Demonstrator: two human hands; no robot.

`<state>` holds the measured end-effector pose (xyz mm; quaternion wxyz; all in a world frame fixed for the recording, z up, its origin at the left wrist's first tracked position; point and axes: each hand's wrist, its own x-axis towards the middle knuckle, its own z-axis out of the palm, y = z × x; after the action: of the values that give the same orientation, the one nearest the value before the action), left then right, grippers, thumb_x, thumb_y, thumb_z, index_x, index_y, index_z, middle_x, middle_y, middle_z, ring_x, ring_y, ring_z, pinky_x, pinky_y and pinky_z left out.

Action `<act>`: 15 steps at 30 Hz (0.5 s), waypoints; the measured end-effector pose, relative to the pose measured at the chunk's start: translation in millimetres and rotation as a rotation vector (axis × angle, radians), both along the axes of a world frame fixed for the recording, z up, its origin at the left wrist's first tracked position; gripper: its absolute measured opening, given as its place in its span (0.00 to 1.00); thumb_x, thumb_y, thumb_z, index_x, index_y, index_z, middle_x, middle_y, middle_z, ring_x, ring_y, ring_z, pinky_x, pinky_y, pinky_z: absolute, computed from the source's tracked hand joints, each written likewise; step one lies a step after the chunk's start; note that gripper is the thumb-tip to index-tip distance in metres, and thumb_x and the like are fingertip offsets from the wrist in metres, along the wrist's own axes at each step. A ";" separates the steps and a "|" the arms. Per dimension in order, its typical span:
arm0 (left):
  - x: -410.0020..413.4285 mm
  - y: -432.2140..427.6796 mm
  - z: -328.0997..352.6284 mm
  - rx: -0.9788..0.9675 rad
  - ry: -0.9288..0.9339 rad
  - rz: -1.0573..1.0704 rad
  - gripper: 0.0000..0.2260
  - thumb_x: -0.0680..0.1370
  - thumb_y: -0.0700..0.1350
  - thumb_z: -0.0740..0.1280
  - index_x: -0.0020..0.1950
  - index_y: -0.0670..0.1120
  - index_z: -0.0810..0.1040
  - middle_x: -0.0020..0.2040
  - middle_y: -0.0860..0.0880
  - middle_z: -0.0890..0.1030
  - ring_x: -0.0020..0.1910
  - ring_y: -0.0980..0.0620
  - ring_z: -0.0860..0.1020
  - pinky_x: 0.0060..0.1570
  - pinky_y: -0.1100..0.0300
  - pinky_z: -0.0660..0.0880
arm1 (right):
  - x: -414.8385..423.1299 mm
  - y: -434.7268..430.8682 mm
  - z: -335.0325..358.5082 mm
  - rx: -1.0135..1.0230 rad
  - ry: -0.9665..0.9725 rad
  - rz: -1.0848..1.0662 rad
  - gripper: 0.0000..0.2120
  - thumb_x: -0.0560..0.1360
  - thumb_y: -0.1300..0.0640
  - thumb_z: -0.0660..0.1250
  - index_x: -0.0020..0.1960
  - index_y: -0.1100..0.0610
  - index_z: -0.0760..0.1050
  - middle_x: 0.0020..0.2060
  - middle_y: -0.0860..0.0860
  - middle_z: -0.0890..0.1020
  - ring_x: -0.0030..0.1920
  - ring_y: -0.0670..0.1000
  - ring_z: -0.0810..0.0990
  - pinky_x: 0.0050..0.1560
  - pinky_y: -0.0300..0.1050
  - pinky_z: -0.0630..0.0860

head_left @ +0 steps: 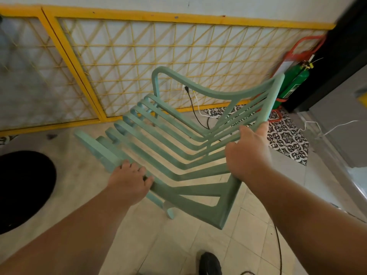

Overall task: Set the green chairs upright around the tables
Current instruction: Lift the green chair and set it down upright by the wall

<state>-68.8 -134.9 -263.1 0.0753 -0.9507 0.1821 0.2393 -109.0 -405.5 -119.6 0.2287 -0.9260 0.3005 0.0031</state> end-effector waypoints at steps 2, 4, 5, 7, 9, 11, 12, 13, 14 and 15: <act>-0.9 0.0 -0.6 -0.010 -0.013 -0.012 0.43 0.70 0.62 0.28 0.70 0.55 0.73 0.67 0.47 0.74 0.68 0.42 0.66 0.62 0.48 0.68 | 0.9 0.1 1.8 -0.009 0.018 0.010 0.23 0.80 0.59 0.62 0.74 0.56 0.68 0.82 0.54 0.40 0.71 0.61 0.66 0.60 0.48 0.71; -1.5 -2.0 -0.6 -0.018 -0.022 0.004 0.32 0.78 0.62 0.38 0.68 0.52 0.74 0.66 0.47 0.75 0.67 0.44 0.68 0.64 0.50 0.69 | 1.0 -0.4 1.6 -0.031 0.040 0.029 0.21 0.79 0.59 0.61 0.72 0.56 0.69 0.81 0.55 0.38 0.71 0.62 0.66 0.56 0.46 0.70; -1.6 -2.8 -1.4 -0.029 -0.029 0.012 0.27 0.81 0.60 0.43 0.67 0.51 0.74 0.65 0.46 0.75 0.67 0.44 0.68 0.64 0.50 0.70 | 1.4 -0.5 0.8 -0.040 0.051 0.042 0.20 0.79 0.59 0.61 0.71 0.56 0.70 0.81 0.57 0.38 0.71 0.63 0.66 0.55 0.46 0.69; -1.1 -2.5 -4.9 -0.047 -0.050 0.034 0.25 0.82 0.59 0.45 0.66 0.50 0.74 0.64 0.46 0.75 0.66 0.44 0.69 0.64 0.51 0.71 | 4.2 -1.6 -0.4 -0.058 0.063 0.059 0.18 0.79 0.59 0.61 0.69 0.56 0.70 0.81 0.58 0.37 0.70 0.64 0.67 0.56 0.46 0.70; 1.1 -0.5 -9.2 -0.055 -0.063 0.058 0.28 0.81 0.60 0.43 0.66 0.50 0.75 0.62 0.47 0.76 0.64 0.45 0.69 0.62 0.50 0.71 | 8.2 -3.9 -0.7 -0.068 0.074 0.061 0.18 0.78 0.59 0.61 0.68 0.56 0.70 0.81 0.59 0.38 0.70 0.64 0.67 0.60 0.49 0.73; 2.7 0.0 -13.5 -0.060 -0.068 0.046 0.33 0.78 0.62 0.38 0.68 0.52 0.75 0.61 0.48 0.75 0.64 0.45 0.69 0.61 0.50 0.71 | 13.3 -6.0 1.0 -0.080 0.082 0.069 0.18 0.78 0.58 0.61 0.68 0.56 0.71 0.81 0.60 0.39 0.69 0.65 0.69 0.60 0.53 0.75; 3.0 -0.3 -13.8 -0.061 -0.063 0.033 0.37 0.75 0.63 0.34 0.69 0.54 0.74 0.61 0.48 0.75 0.63 0.45 0.69 0.61 0.50 0.70 | 15.2 -6.7 2.3 -0.091 0.088 0.079 0.18 0.78 0.58 0.61 0.68 0.56 0.71 0.81 0.60 0.40 0.68 0.66 0.69 0.57 0.52 0.75; 2.9 -0.4 -13.8 -0.058 -0.053 0.020 0.41 0.72 0.63 0.30 0.70 0.55 0.74 0.61 0.49 0.75 0.63 0.45 0.69 0.61 0.49 0.69 | 17.7 -7.8 2.7 -0.100 0.091 0.091 0.18 0.78 0.58 0.61 0.68 0.56 0.71 0.81 0.61 0.41 0.68 0.66 0.69 0.55 0.51 0.73; 2.0 -1.4 -12.3 -0.054 -0.048 0.021 0.43 0.71 0.63 0.28 0.71 0.56 0.73 0.61 0.49 0.75 0.63 0.45 0.68 0.61 0.49 0.69 | 20.1 -9.2 2.7 -0.120 0.091 0.107 0.19 0.78 0.58 0.61 0.68 0.56 0.71 0.80 0.62 0.43 0.68 0.66 0.69 0.55 0.51 0.73; 0.6 -1.7 -13.6 -0.041 -0.049 0.023 0.42 0.71 0.63 0.29 0.71 0.57 0.73 0.60 0.49 0.74 0.62 0.46 0.68 0.60 0.49 0.69 | 22.4 -10.7 2.4 -0.138 0.090 0.132 0.19 0.78 0.58 0.61 0.68 0.57 0.71 0.79 0.64 0.46 0.68 0.66 0.69 0.57 0.51 0.73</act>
<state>-68.2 -136.6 -276.7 0.0573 -0.9597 0.1742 0.2128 -86.6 -416.1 -117.1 0.1497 -0.9563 0.2482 0.0392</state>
